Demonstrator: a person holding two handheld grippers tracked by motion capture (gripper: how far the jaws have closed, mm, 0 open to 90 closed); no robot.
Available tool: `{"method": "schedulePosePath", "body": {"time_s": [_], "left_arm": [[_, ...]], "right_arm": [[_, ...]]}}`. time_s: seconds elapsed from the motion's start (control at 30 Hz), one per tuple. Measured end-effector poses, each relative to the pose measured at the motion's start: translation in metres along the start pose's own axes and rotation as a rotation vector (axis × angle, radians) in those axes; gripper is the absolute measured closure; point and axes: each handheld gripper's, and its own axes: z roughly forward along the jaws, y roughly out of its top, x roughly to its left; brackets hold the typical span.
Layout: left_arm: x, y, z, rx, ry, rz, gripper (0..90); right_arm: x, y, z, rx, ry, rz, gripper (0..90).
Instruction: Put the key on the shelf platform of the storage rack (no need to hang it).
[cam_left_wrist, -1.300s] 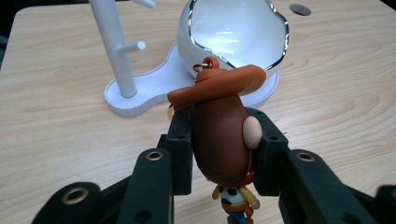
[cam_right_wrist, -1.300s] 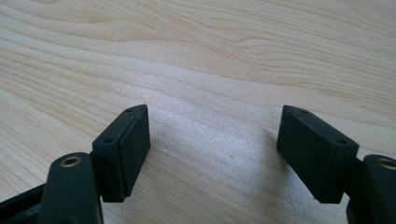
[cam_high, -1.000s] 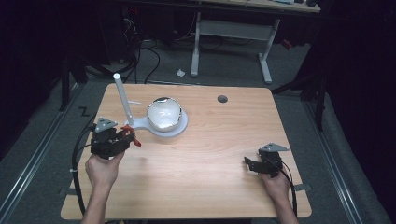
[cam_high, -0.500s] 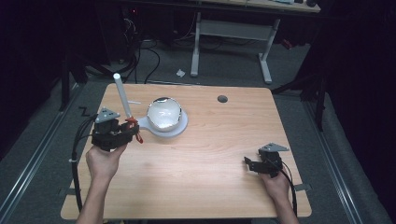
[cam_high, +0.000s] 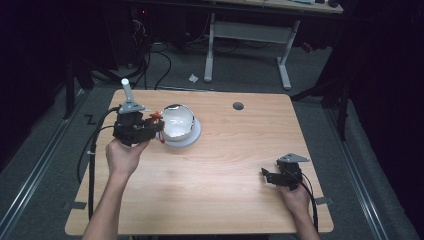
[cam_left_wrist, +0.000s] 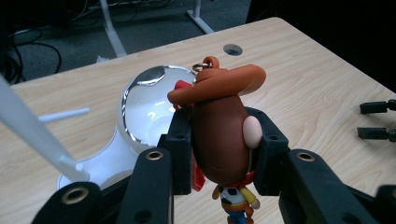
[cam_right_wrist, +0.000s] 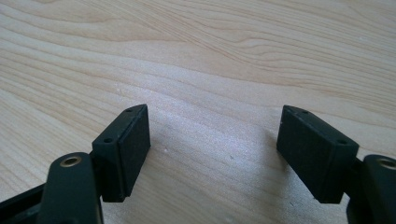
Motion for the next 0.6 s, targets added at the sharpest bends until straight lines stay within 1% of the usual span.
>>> {"method": "schedulePosePath", "body": {"time_s": [0.1, 0.23, 0.43, 0.53, 0.6], "left_arm": [[-0.001, 0.006, 0.006, -0.003, -0.014, 0.001, 65.5], [0.000, 0.011, 0.014, 0.008, -0.014, 0.009, 65.5], [0.002, 0.014, 0.024, 0.004, -0.005, 0.010, 65.5], [0.002, 0.016, 0.032, 0.014, 0.006, 0.020, 65.5], [0.004, 0.017, 0.036, 0.015, 0.006, 0.020, 65.5]], "right_arm": [[0.000, 0.000, 0.000, 0.001, 0.000, 0.001, 25.7], [0.000, 0.000, 0.000, 0.000, 0.000, 0.000, 25.7], [0.000, 0.000, 0.000, 0.000, 0.000, 0.000, 25.7], [0.000, 0.000, 0.000, 0.000, 0.000, 0.000, 25.7], [0.000, 0.000, 0.000, 0.000, 0.000, 0.000, 25.7]]}}
